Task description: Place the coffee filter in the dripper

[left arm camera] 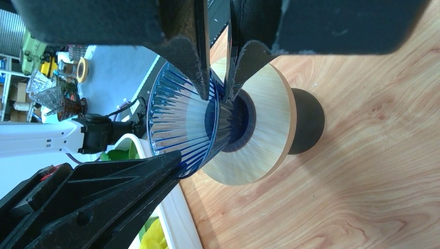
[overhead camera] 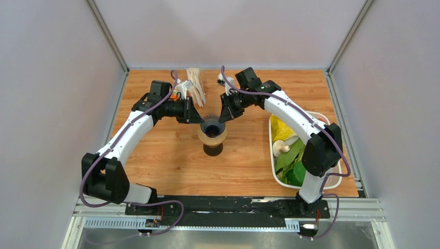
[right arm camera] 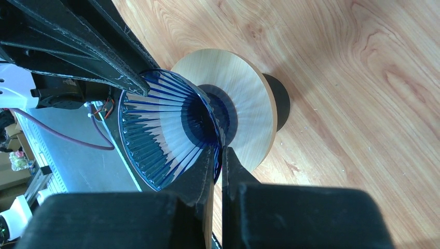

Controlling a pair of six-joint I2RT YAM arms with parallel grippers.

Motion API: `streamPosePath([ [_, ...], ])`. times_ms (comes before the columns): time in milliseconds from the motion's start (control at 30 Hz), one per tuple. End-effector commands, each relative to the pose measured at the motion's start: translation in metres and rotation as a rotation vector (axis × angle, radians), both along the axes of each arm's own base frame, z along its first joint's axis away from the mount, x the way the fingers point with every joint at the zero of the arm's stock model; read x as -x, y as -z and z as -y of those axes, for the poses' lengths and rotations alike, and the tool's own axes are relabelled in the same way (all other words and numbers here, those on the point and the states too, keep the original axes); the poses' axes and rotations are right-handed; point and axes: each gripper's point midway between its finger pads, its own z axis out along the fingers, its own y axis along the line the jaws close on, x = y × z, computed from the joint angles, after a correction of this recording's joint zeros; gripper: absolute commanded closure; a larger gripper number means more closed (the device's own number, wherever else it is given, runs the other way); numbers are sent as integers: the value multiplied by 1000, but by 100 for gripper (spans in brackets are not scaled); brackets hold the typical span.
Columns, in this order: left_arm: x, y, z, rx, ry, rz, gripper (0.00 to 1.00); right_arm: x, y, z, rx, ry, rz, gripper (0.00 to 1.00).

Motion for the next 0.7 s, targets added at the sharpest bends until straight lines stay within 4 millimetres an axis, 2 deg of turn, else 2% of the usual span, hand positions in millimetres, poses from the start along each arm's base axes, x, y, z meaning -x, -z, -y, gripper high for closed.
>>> streamPosePath([
  [0,-3,44,-14,-138,-11,-25,100,0,19,-15,30,-66,46,100],
  [667,1,55,-20,-176,1,-10,100,4,45,-9,69,-98,76,100],
])
